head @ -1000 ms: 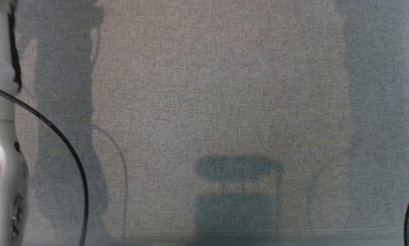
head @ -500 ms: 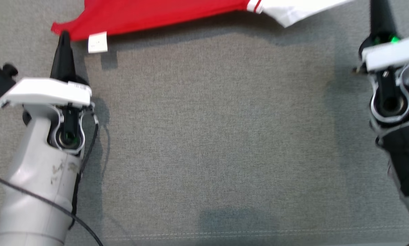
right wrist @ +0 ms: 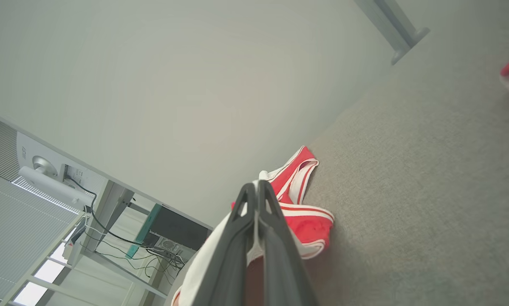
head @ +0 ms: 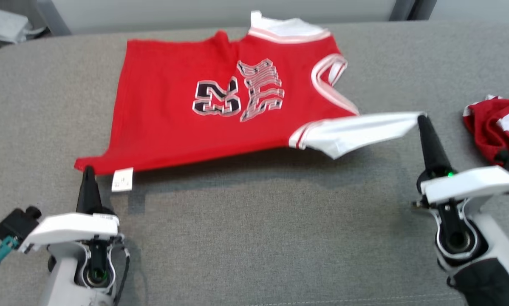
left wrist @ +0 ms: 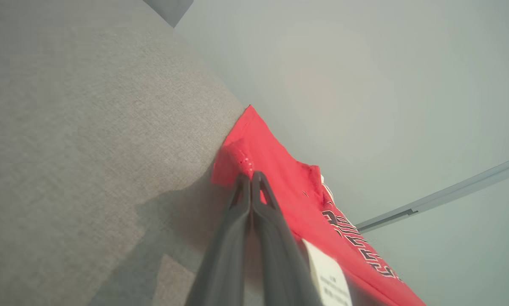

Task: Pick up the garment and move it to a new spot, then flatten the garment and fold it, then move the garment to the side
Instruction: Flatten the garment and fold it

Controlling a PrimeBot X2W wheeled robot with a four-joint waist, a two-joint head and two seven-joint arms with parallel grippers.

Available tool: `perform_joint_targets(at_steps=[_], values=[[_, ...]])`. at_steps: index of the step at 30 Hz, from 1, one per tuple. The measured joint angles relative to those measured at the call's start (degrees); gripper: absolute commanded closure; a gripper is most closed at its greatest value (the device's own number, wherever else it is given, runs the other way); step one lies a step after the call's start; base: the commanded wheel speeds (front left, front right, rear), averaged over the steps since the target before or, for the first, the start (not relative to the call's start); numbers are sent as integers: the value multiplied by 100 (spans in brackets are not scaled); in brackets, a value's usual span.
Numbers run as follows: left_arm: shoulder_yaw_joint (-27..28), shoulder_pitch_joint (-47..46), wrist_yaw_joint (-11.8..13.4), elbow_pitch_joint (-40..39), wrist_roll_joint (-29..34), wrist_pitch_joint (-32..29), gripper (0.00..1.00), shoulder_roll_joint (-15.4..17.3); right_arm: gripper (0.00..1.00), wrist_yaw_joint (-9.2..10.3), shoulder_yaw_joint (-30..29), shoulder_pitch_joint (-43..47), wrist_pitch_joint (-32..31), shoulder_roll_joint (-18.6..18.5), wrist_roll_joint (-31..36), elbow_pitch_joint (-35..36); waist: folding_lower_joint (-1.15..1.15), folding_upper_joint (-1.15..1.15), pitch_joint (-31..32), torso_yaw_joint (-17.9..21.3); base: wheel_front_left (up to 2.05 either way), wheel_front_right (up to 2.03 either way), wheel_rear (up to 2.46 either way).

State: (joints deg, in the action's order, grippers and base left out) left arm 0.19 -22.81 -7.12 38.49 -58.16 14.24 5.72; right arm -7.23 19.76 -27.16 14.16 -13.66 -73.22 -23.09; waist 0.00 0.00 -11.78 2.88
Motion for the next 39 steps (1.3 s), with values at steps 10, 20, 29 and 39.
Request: perform_joint_targets(at_steps=[10,20,29,39], values=[[472,809,-32,-409,480,-1,100,-283,100,0,-111,973,0,113,14,202,0,0,542,113,0,0,0],[591,1154,-36,-509,542,0,80,-438,82,0,-14,1388,-3,51,37,221,0,0,459,84,0,0,0],[895,1189,-36,-409,1012,16,0,-432,0,1,97,1345,1,-160,448,-185,0,0,378,5,0,0,0],[1416,1205,-35,-847,2208,16,0,-426,0,1,-1061,1122,8,135,1824,-138,0,0,431,-124,0,0,0]])
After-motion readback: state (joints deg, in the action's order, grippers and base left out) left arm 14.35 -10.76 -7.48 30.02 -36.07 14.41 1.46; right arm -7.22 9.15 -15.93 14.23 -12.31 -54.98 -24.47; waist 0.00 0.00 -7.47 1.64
